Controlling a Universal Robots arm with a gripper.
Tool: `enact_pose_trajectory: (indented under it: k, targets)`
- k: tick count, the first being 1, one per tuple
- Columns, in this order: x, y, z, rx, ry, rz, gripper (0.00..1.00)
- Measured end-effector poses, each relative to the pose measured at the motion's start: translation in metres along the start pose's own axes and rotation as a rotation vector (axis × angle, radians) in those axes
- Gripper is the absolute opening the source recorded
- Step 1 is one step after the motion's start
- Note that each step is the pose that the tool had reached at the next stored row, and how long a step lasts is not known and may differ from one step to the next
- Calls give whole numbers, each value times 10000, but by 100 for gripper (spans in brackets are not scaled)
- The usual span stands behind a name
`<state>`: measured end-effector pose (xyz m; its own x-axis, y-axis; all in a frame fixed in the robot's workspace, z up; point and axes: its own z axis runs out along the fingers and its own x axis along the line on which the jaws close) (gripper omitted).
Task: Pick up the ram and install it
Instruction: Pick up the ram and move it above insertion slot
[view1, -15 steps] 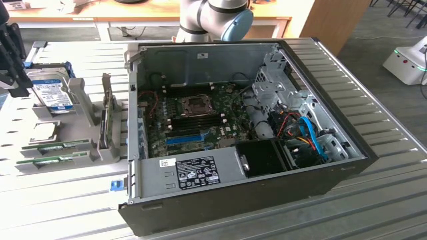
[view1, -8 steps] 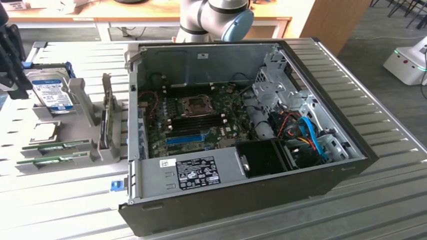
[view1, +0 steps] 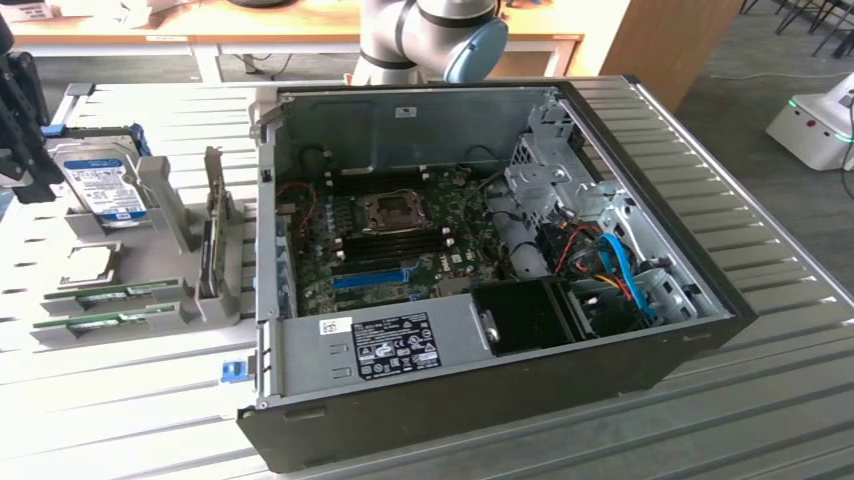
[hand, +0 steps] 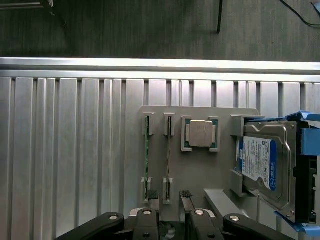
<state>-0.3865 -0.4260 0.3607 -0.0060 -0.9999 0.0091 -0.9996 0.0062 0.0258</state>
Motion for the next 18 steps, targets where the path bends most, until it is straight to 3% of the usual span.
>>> enact_pose_trajectory:
  k: [18]
  targets:
    - [103,-1,0,-1,1,0,30]
